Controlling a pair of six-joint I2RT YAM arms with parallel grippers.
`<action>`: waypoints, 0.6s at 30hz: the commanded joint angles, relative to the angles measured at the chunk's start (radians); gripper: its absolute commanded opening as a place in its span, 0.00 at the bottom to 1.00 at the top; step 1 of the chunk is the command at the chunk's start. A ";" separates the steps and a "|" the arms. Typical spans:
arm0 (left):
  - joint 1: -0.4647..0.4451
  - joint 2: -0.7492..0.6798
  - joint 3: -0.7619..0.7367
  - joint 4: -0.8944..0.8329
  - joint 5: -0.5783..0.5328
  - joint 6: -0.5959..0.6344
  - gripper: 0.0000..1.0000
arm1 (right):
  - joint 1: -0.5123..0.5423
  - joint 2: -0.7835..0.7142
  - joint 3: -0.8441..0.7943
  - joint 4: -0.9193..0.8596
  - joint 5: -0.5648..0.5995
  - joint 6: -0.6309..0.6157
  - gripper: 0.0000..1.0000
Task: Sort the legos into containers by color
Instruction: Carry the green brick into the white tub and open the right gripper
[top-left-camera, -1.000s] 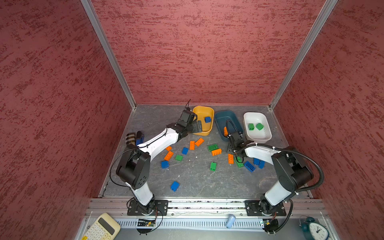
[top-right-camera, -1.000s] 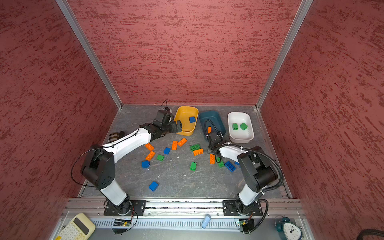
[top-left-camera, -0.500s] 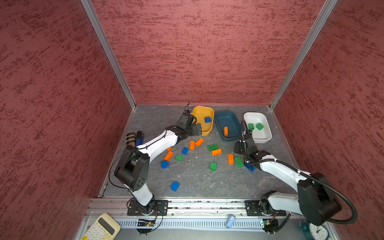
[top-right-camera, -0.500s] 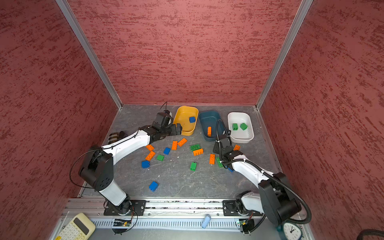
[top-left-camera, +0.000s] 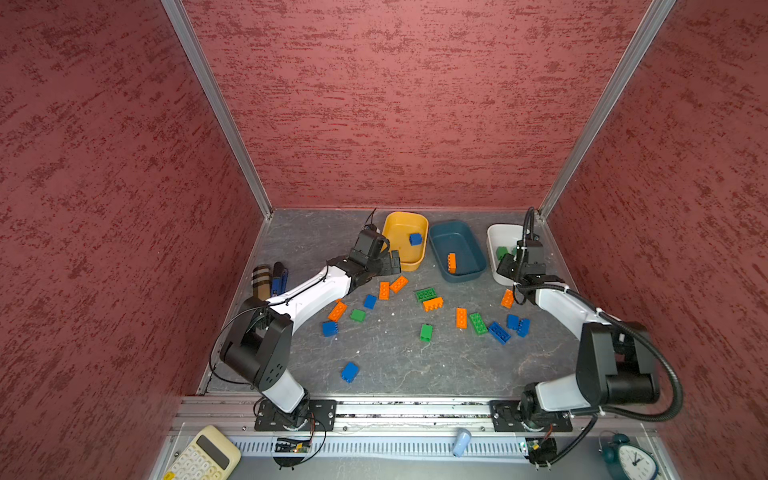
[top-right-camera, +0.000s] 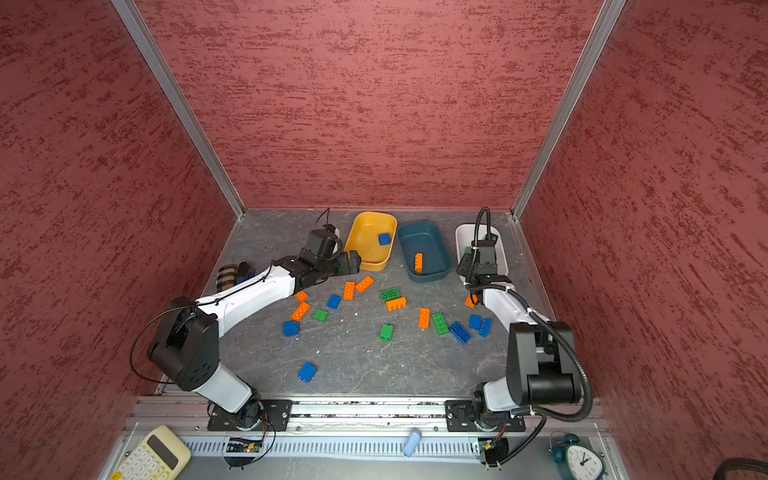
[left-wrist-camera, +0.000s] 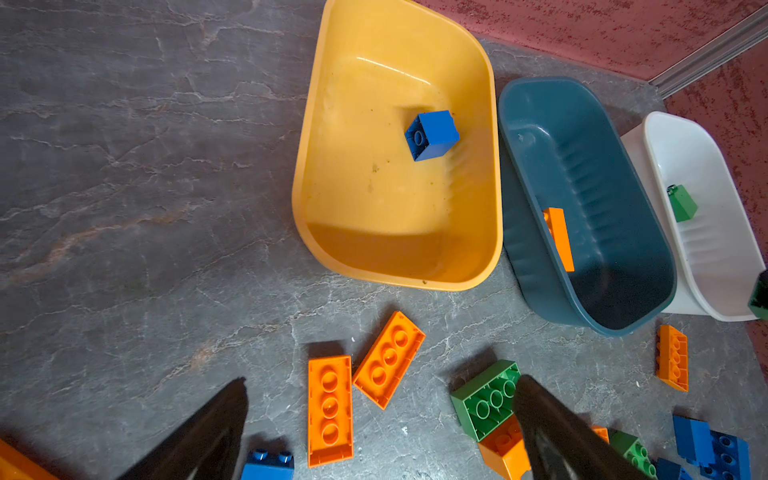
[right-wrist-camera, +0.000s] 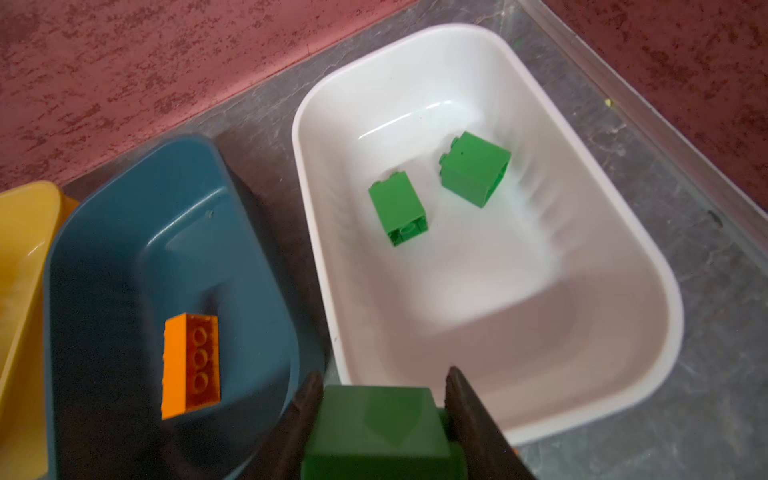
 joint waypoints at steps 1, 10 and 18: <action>0.003 -0.034 -0.018 -0.020 -0.028 -0.009 1.00 | -0.030 0.089 0.091 -0.016 0.031 -0.063 0.33; 0.003 -0.066 -0.061 -0.022 -0.053 -0.029 0.99 | -0.048 0.271 0.220 -0.054 0.060 -0.064 0.37; 0.007 -0.136 -0.126 0.021 -0.152 -0.032 1.00 | -0.046 0.280 0.236 -0.077 0.057 -0.085 0.49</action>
